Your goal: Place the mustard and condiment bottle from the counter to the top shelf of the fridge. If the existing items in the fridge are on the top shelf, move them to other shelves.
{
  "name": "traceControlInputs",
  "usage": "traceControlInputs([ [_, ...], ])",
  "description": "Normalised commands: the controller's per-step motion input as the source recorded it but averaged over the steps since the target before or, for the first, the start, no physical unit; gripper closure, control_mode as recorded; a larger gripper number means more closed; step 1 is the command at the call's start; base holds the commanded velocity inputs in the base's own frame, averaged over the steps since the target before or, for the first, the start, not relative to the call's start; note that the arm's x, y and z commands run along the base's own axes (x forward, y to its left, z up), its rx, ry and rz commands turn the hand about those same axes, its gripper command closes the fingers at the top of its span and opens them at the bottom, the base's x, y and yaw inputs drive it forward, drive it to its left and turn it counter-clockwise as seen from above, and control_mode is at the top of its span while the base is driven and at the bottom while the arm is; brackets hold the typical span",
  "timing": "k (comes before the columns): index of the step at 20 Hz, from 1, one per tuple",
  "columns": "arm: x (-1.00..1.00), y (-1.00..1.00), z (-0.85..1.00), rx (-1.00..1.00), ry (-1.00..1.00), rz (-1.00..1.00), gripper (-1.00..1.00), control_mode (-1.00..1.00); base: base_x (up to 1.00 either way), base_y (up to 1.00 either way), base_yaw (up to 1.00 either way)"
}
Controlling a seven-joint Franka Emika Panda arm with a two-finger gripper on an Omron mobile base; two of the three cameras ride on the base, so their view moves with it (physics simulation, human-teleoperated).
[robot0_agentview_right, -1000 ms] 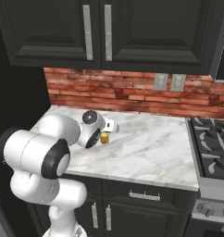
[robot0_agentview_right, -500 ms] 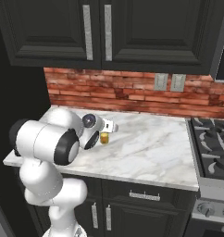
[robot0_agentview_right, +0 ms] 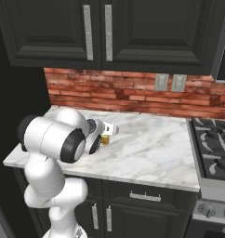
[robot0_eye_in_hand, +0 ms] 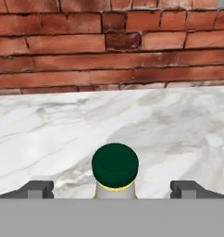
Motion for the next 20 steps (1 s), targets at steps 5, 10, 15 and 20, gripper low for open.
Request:
traceControlInputs([
  [5, 0.0, 0.0, -0.03, 0.0, -0.08, 0.0, -1.0, -1.0, 0.0, 0.0, 0.0],
  [10, 0.0, 0.0, -0.04, 0.0, -0.06, 0.0, -1.0, -1.0, 0.0, 0.0, 0.0],
  [15, 0.0, 0.0, -0.07, 0.0, -0.05, 0.0, -1.0, -1.0, 0.0, 0.0, 0.0],
  [20, 0.0, 0.01, -0.02, 0.0, -0.03, 0.0, -1.0, -1.0, 0.0, 0.0, 0.0],
])
